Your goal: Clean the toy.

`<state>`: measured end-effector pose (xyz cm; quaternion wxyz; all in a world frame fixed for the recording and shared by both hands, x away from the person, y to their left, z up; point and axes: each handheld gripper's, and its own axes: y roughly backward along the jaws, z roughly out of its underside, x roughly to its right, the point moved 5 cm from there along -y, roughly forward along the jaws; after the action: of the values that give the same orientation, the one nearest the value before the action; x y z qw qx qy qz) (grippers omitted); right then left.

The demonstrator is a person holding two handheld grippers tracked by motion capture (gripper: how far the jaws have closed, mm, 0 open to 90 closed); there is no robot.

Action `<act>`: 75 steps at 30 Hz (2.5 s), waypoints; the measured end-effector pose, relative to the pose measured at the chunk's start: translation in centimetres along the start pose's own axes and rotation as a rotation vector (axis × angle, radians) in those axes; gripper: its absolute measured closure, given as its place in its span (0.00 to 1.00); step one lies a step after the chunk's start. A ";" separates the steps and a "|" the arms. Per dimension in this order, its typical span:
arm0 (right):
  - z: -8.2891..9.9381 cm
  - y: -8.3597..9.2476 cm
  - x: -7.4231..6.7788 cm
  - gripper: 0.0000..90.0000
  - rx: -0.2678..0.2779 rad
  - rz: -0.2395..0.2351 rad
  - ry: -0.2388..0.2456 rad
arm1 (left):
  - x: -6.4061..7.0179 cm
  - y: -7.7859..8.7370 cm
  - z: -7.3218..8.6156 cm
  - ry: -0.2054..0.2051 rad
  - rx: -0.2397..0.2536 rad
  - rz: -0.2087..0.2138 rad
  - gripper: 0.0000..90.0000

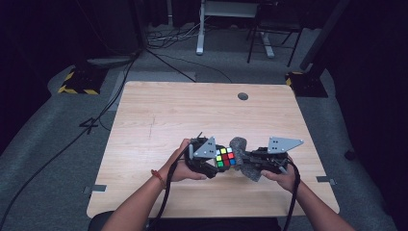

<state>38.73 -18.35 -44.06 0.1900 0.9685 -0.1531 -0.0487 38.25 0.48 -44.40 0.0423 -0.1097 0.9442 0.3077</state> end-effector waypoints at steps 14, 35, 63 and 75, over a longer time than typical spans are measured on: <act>1.1 -0.7 0.5 0.89 -0.099 0.032 0.003 | 0.1 0.9 -0.8 -0.024 0.065 -0.046 0.38; -0.2 -0.5 -0.9 0.90 -0.044 0.065 0.030 | 0.1 -0.2 0.0 -0.033 -0.019 -0.042 0.37; 0.0 -0.5 -0.6 0.89 -0.049 0.056 0.047 | 0.0 -0.1 0.0 -0.023 0.009 -0.016 0.38; -1.0 -0.4 -1.1 0.90 0.008 0.043 0.076 | 0.1 -0.5 0.0 -0.015 -0.010 -0.010 0.37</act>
<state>37.93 -17.30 -43.29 0.1930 0.9669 -0.1669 -0.0073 38.30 0.10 -44.73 0.0503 -0.1123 0.9417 0.3130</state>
